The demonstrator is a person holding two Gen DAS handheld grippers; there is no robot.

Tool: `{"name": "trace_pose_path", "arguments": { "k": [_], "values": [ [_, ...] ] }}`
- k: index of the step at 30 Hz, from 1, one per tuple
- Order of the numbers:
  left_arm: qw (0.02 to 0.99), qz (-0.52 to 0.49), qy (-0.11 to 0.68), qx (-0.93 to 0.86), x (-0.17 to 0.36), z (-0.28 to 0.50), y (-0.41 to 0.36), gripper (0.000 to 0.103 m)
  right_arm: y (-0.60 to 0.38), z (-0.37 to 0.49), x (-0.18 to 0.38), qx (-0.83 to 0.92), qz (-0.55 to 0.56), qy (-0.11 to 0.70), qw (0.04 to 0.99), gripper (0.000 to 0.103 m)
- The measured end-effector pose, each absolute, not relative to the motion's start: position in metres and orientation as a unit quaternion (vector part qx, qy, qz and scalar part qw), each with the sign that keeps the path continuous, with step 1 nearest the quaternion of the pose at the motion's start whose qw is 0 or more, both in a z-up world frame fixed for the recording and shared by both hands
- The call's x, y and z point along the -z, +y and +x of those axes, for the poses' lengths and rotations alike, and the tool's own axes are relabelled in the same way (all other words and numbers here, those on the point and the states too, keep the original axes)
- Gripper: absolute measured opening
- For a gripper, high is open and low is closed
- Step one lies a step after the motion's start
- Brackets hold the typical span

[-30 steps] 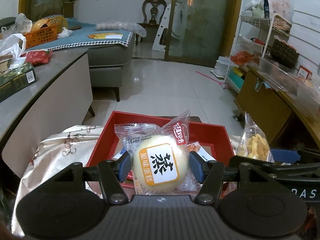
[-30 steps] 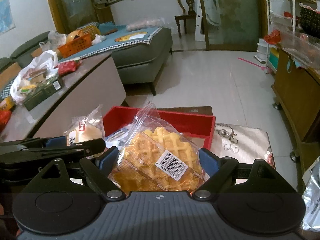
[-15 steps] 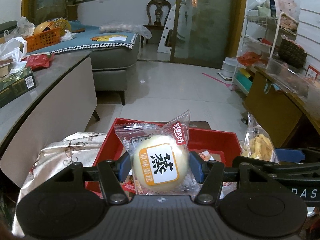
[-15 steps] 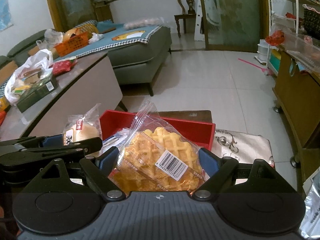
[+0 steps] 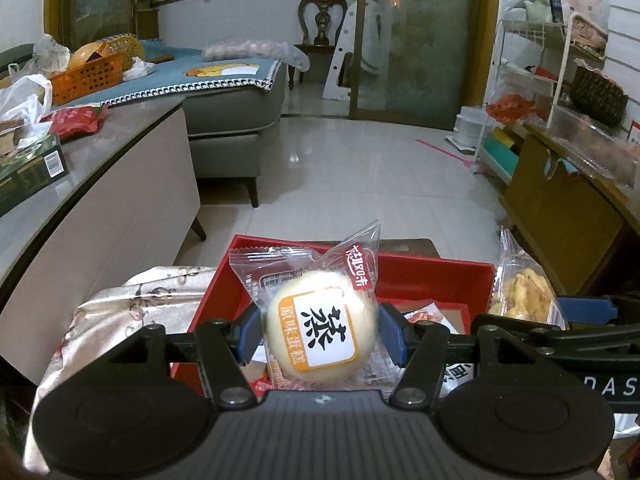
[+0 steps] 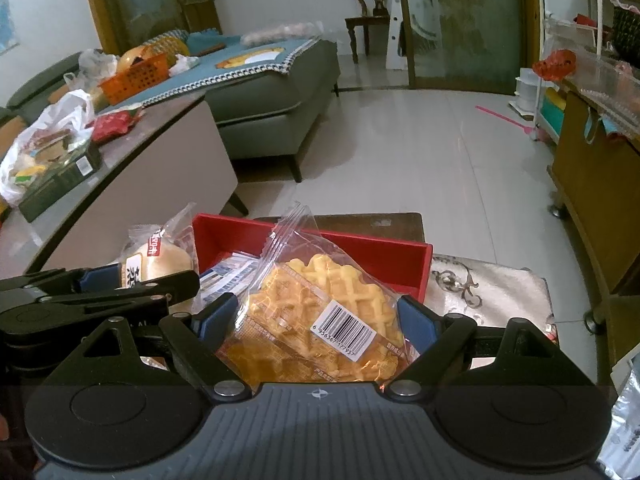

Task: Organize snacks
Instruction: 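Lower the bread bun and waffle bag into the box and open both grippers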

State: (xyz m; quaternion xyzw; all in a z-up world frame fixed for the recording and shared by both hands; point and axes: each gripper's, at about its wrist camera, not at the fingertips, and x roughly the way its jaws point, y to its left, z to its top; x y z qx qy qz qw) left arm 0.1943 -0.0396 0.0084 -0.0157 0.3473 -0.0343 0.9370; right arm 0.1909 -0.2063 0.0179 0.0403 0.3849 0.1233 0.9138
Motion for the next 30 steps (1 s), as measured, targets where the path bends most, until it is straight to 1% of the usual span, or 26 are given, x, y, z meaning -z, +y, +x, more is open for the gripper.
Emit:
{"name": "trace_pose_path", "arguments": {
  "k": [15, 30],
  "values": [
    [0.928, -0.002, 0.371, 0.015, 0.017, 0.216, -0.042, 0.053, -0.199, 0.214, 0.007, -0.126, 0.033, 0.409, 0.903, 0.09],
    [0.925, 0.011, 0.379, 0.008, 0.032, 0.231, -0.047, 0.053, -0.203, 0.225, 0.022, -0.12, 0.035, 0.416, 0.901, 0.09]
  ]
}}
